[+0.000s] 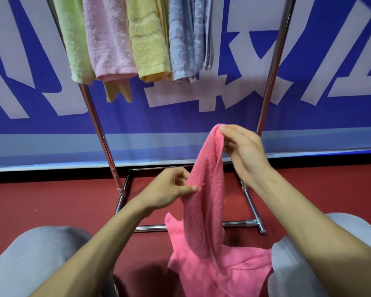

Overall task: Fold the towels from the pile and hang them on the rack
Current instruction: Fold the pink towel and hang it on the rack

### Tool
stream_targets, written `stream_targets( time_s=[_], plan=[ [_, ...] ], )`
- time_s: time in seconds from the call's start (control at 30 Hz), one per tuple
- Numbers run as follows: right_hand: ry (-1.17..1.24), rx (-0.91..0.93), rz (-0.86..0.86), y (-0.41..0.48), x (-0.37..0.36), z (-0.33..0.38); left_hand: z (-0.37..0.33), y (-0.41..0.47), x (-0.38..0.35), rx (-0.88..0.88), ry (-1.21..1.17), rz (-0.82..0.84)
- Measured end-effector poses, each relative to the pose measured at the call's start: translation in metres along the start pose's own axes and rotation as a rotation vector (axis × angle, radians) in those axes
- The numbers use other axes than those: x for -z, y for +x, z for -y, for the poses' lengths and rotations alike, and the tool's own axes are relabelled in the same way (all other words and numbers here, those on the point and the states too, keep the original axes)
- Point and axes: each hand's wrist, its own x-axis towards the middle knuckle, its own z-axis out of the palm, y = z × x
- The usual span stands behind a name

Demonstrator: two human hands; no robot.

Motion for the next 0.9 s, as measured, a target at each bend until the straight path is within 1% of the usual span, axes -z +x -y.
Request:
stream_targets(
  time_s=[0.07,0.13,0.2,0.27,0.33,0.4,0.6,0.8,0.9],
  plan=[
    [0.122,-0.014,-0.07,0.003,0.005,0.005,0.006,0.002,-0.001,0.026,0.045,0.024],
    [0.208,-0.033,-0.14,0.007,0.012,0.008,0.013,0.004,-0.003,0.059,0.157,0.054],
    [0.216,-0.038,-0.198,0.01,0.019,0.01,0.019,0.004,-0.004,0.093,0.352,0.08],
    [0.17,-0.038,-0.25,0.012,0.025,0.009,0.019,0.003,-0.005,0.129,0.425,0.077],
    [0.101,-0.032,-0.297,0.014,0.029,0.006,0.016,0.001,-0.003,0.15,0.361,0.042],
    [0.014,-0.019,-0.315,0.016,0.03,0.003,0.011,-0.002,0.0,0.156,0.238,-0.008],
    [-0.225,-0.003,-0.231,0.014,0.023,-0.007,0.0,-0.006,0.003,0.141,0.047,-0.111],
    [-0.628,0.141,0.005,0.003,0.016,-0.013,-0.011,-0.007,0.008,0.127,-0.231,-0.226],
    [-0.814,0.219,0.133,-0.007,0.006,-0.016,-0.015,-0.007,0.01,0.152,-0.394,-0.325]
  ],
)
